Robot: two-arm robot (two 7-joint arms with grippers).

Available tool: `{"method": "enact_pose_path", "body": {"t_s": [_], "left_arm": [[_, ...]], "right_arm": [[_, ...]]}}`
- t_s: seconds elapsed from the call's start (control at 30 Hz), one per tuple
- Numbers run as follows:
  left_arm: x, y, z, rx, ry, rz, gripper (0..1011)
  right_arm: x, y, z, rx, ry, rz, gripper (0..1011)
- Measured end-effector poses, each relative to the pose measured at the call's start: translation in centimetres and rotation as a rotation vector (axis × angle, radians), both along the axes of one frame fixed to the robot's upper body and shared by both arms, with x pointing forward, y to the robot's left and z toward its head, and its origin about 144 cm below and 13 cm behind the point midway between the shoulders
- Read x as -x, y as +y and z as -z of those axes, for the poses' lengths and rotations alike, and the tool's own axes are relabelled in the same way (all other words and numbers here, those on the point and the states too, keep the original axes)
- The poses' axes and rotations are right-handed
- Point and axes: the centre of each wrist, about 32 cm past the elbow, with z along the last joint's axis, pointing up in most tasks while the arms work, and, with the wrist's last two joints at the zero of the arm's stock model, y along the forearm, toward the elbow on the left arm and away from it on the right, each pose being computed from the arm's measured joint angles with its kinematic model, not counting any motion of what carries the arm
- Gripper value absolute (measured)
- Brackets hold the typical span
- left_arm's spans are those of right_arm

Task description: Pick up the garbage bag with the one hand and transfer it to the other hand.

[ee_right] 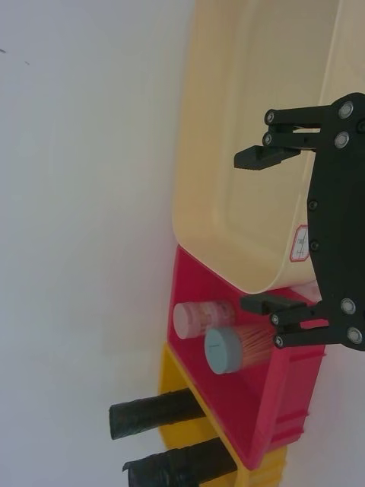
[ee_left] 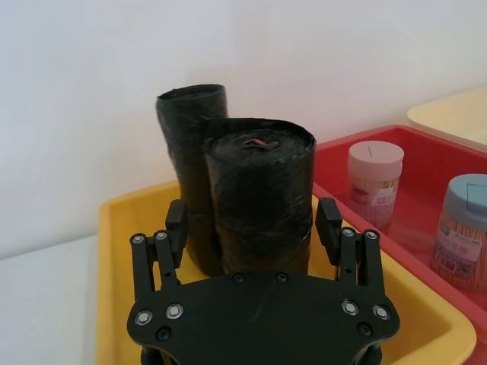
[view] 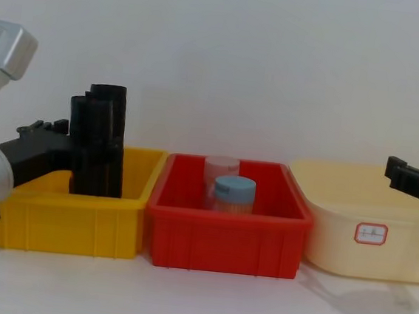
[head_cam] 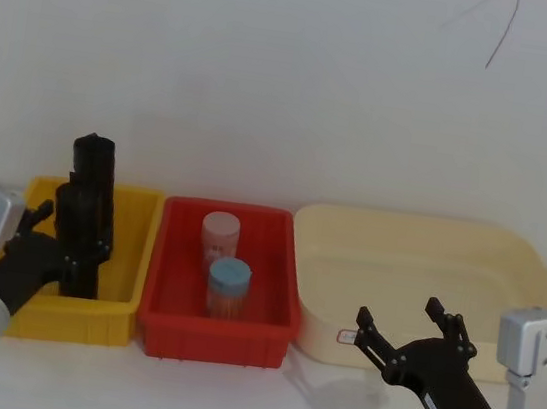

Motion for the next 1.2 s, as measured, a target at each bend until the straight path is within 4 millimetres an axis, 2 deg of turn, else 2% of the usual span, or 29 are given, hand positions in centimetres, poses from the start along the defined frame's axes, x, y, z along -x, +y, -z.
{"method": "enact_pose_path", "body": {"t_s": [0.13, 0.27, 0.37, 0.4, 0.47, 0.67, 0.97, 1.2], "left_arm": [[-0.7, -0.4, 0.0, 0.001, 0.006, 0.019, 982], [-1.3, -0.7, -0.1, 0.006, 0.012, 0.033, 907], [-1.6, -0.8, -0.1, 0.011, 0.016, 0.040, 817], [-1.7, -0.8, -0.1, 0.013, 0.017, 0.041, 817], [-1.9, -0.9, -0.2, 0.018, 0.019, 0.044, 720], [-2.1, -1.0, -0.4, 0.031, 0.020, 0.048, 565], [-2.1, -1.1, -1.6, 0.045, -0.013, 0.071, 509], [-1.8, -1.2, -3.7, 0.058, -0.083, 0.138, 504]], "right_arm": [[0.0, 0.0, 0.0, 0.000, 0.000, 0.000, 1001], [0.0, 0.0, 0.0, 0.000, 0.000, 0.000, 1002], [0.0, 0.0, 0.0, 0.000, 0.000, 0.000, 1001], [0.0, 0.0, 0.0, 0.000, 0.000, 0.000, 1001], [0.0, 0.0, 0.0, 0.000, 0.000, 0.000, 1002], [0.0, 0.0, 0.0, 0.000, 0.000, 0.000, 1001], [0.0, 0.0, 0.0, 0.000, 0.000, 0.000, 1001], [0.0, 0.0, 0.0, 0.000, 0.000, 0.000, 1001]]}}
